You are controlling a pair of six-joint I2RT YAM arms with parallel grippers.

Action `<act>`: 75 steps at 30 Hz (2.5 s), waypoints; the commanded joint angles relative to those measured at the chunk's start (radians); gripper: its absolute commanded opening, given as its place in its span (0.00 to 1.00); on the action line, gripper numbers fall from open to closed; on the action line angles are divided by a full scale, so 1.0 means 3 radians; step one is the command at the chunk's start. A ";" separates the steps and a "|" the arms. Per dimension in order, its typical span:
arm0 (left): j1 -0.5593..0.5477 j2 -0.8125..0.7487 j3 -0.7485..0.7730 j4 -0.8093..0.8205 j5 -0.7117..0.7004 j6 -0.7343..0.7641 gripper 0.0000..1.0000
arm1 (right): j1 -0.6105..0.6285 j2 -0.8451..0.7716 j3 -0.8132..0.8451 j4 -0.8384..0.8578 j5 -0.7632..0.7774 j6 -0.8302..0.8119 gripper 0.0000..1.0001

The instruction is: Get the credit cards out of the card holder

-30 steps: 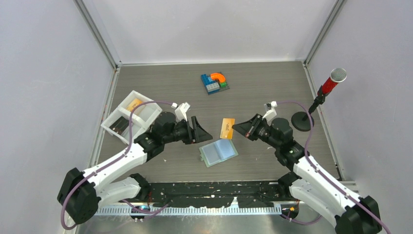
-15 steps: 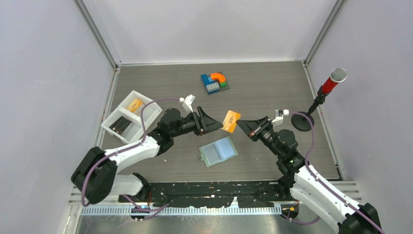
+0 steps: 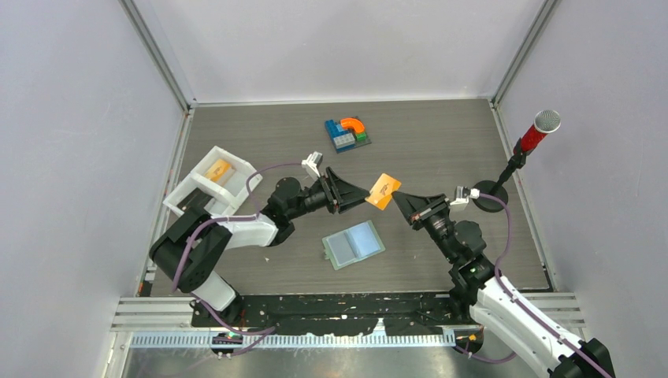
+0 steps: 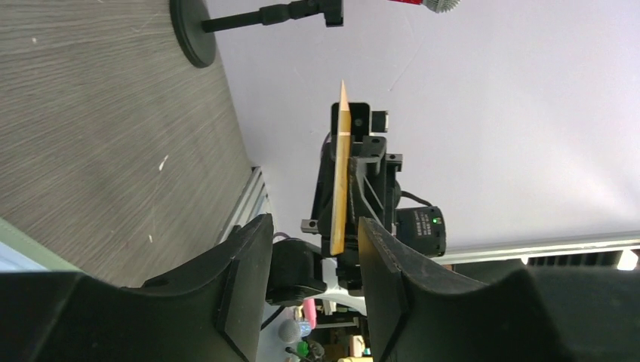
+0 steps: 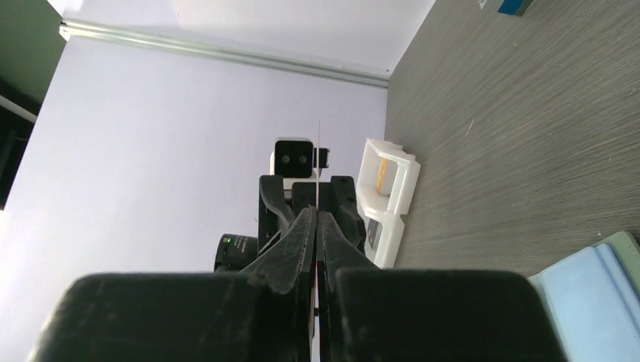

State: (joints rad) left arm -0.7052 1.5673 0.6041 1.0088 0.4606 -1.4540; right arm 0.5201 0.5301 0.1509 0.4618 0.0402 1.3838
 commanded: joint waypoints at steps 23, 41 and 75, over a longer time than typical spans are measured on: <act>0.0021 -0.0165 0.0152 -0.0129 -0.0121 0.0106 0.00 | 0.0021 -0.0032 -0.0062 0.0240 -0.0057 -0.0255 0.25; 0.1879 -0.1203 0.1164 -0.4637 0.0768 0.2442 0.00 | 0.0020 -0.0166 0.0201 -0.0262 -0.1114 -0.1322 1.00; 0.3797 0.0905 0.3787 -0.7061 0.0080 0.3748 0.00 | -0.0018 0.0120 0.0312 -0.0318 -0.1644 -0.1774 1.00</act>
State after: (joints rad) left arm 0.4278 1.7958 1.6909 -1.1000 0.4850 -0.3325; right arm 0.5198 0.5495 0.2020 0.3077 -0.4557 0.8673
